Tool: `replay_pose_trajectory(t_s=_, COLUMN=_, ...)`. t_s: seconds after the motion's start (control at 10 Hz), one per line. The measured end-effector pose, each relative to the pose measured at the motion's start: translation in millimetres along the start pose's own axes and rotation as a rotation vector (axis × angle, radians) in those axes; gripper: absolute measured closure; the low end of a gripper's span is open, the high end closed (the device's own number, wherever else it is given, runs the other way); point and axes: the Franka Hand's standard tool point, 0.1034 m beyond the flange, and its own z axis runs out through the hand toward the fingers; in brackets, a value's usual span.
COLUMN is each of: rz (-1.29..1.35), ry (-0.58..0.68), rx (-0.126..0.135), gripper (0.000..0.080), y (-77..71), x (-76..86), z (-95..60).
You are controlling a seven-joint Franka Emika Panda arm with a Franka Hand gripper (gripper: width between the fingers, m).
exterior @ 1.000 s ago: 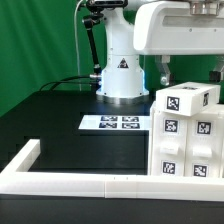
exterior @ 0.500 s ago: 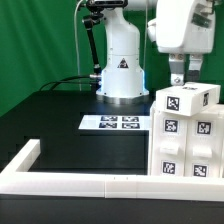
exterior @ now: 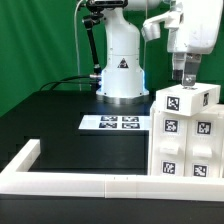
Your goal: Assemble cabinet
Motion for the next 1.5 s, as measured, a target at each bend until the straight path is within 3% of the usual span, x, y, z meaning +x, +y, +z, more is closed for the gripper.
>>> replay_pose_trajectory(t_s=0.2, rz=-0.326, ry=-0.026, rx=-0.001, gripper=0.0002, y=1.9, x=-2.3, z=1.0)
replay_pose_trajectory(t_s=0.4, rz=-0.480, ry=-0.045, rx=-0.008, gripper=0.0002, y=4.8, x=-0.2, z=1.2)
replay_pose_trajectory(t_s=0.7, rz=-0.670, ry=-0.077, rx=0.007, gripper=0.0002, y=7.5, x=-0.2, z=4.4)
replay_pose_trajectory(t_s=1.3, rz=-0.595, ry=-0.080, rx=0.025, gripper=0.0002, y=4.5, x=6.1, z=18.9)
replay_pose_trajectory(t_s=1.5, rz=-0.588, ry=-0.080, rx=0.025, gripper=0.0244, y=4.5, x=4.3, z=19.1)
